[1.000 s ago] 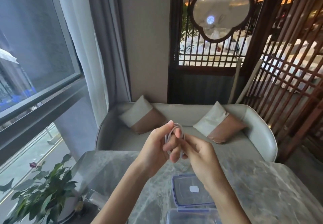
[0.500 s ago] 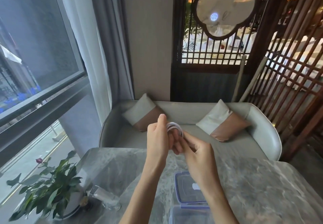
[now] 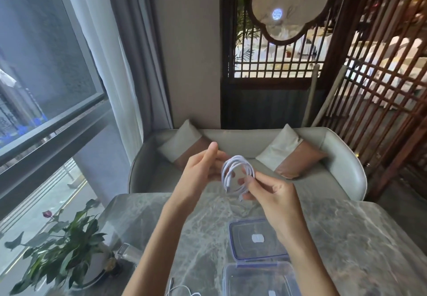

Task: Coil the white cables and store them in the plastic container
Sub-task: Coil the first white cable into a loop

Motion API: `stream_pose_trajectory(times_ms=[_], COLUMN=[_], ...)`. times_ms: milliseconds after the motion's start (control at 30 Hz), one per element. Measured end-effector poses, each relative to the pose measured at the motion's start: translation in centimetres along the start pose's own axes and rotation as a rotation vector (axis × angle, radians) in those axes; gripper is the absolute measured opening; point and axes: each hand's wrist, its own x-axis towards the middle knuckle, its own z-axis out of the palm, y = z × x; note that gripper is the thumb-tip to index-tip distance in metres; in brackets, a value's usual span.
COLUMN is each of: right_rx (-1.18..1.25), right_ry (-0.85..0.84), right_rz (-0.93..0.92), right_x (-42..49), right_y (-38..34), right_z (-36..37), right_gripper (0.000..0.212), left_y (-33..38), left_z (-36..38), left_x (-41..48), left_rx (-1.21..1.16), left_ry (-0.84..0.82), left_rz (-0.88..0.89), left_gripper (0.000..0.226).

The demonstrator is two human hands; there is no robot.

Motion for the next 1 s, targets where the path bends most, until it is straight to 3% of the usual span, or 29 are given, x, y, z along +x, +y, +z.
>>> stream_pose_trajectory(times_ms=[100, 333, 467, 667, 867, 1000], right_rx=[-0.003, -0.140, -0.161, -0.267, -0.196, -0.273], right_ry=[-0.027, -0.131, -0.265, -0.276, -0.400, -0.336], right_rz=[0.100, 0.102, 0.098, 0.031, 0.026, -0.030], right_x=[1.1, 1.6, 1.8, 1.8, 1.8, 1.4], right_y=[0.0, 0.0, -0.4, -0.7, -1.9, -2.2], right_z=[-1.1, -1.8, -2.2, -2.1, -3.3, -3.1], right_gripper=[0.024, 0.020, 0.022, 0.020, 0.022, 0.028], left_y=[0.1, 0.3, 0.7, 1.2, 2.9, 2.8], left_z=[-0.3, -0.1, 0.0, 0.3, -1.5, -1.1], left_x=[-1.2, -1.9, -2.5, -3.2, -4.2, -4.3], left_rx=[0.002, 0.120, 0.245, 0.257, 0.008, -0.085], left_ry=[-0.211, -0.208, -0.225, -0.224, -0.506, -0.406], left_rz=[0.022, 0.035, 0.048, 0.019, -0.086, -0.193], left_gripper=[0.035, 0.028, 0.045, 0.026, 0.032, 0.041])
